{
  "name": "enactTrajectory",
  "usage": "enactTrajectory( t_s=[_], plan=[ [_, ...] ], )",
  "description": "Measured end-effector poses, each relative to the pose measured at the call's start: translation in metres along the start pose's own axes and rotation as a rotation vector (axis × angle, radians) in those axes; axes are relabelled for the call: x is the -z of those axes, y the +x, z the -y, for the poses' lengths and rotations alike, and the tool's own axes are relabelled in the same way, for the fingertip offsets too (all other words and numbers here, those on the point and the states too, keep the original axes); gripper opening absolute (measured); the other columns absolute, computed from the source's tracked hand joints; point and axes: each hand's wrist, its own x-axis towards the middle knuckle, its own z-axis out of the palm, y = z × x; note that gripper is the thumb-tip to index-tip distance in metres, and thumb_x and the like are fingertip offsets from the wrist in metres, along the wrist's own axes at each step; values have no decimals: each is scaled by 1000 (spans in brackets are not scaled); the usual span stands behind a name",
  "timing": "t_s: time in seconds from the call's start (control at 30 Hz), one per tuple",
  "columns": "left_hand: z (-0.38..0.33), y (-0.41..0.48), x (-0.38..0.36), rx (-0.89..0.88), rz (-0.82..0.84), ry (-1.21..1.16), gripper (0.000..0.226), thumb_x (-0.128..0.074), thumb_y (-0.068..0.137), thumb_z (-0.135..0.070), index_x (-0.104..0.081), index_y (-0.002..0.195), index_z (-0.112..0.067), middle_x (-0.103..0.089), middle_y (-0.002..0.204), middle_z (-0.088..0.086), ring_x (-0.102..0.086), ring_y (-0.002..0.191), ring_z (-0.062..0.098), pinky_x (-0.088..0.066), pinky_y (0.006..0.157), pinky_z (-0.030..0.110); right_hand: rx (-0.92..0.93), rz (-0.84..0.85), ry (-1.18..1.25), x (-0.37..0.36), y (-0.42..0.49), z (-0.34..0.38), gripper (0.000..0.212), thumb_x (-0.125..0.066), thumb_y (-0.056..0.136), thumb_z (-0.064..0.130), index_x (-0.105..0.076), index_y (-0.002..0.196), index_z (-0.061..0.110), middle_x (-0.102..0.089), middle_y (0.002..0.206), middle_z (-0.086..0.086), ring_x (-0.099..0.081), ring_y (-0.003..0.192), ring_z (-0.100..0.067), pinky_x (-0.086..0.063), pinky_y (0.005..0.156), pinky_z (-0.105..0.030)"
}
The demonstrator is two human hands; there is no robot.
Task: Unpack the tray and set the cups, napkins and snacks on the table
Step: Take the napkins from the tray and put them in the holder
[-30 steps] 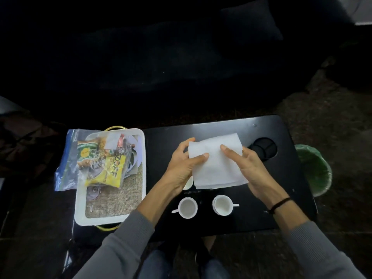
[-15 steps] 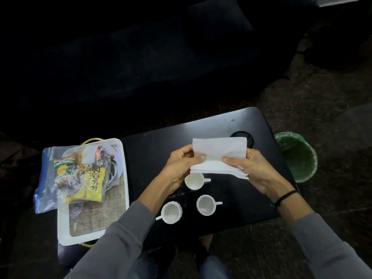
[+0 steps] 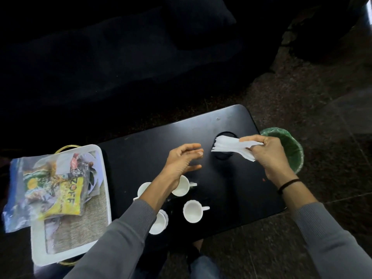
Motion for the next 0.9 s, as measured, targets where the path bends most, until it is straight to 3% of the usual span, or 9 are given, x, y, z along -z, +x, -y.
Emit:
enactTrajectory(
  t_s=[0.1,0.17,0.27,0.33,0.43,0.6,0.7,0.77,0.9],
  plan=[
    [1,7,-4,3,2,5,25,-73,88,-2,-74,112,-11,-79,107,6,-73,106,21,-61,66,26,67,-67,-176,-3,11,4,28,-63,86,2,-83,92,20,-78,86,2,-72,85,-16,-50,69,-19],
    [1,10,-7,2,6,7,25,-73,88,-3,-74,112,-11,-79,107,5,-73,107,20,-60,67,26,136,-90,-294,-6,18,9,28,-59,86,2,-82,91,16,-73,77,2,-69,81,-20,-44,68,-18],
    [1,16,-10,0,15,21,25,-74,89,-4,-74,112,-13,-79,109,5,-73,108,19,-61,69,26,223,-85,-495,-13,28,11,17,-55,84,0,-69,75,5,-57,61,-4,-55,69,-29,-31,59,-22],
    [1,19,-13,3,15,26,24,-73,89,-4,-74,111,-13,-79,108,4,-72,108,19,-61,69,26,198,-58,-579,-19,35,11,12,-56,85,2,-65,79,-2,-61,71,-15,-50,73,-30,-35,65,-28],
    [3,23,-15,11,16,27,24,-73,89,-5,-74,111,-14,-79,108,4,-72,108,18,-62,69,25,157,1,-637,-28,42,9,13,-57,87,6,-65,89,-4,-67,90,-27,-58,85,-41,-49,74,-38],
    [9,27,-16,26,11,54,23,-72,90,-6,-74,112,-14,-79,108,4,-72,108,19,-63,71,27,146,-6,-617,-36,44,5,8,-61,86,6,-67,91,4,-71,98,-22,-61,88,-35,-40,74,-28],
    [13,27,-15,27,21,65,24,-73,89,-9,-74,112,-15,-78,109,4,-72,107,19,-63,72,28,140,1,-628,-38,43,2,12,-63,86,9,-67,96,4,-70,104,-20,-64,95,-38,-48,76,-34],
    [13,26,-15,31,24,65,24,-74,89,-11,-74,113,-16,-78,110,4,-72,107,18,-62,73,28,106,31,-639,-37,40,4,19,-65,86,14,-67,103,6,-67,112,-18,-64,102,-39,-54,85,-41],
    [13,21,-13,37,11,55,25,-74,89,-12,-74,114,-15,-78,111,5,-73,106,19,-62,70,26,102,29,-614,-31,28,10,27,-68,89,28,-65,111,11,-62,118,-14,-62,108,-35,-53,93,-48]
  ],
)
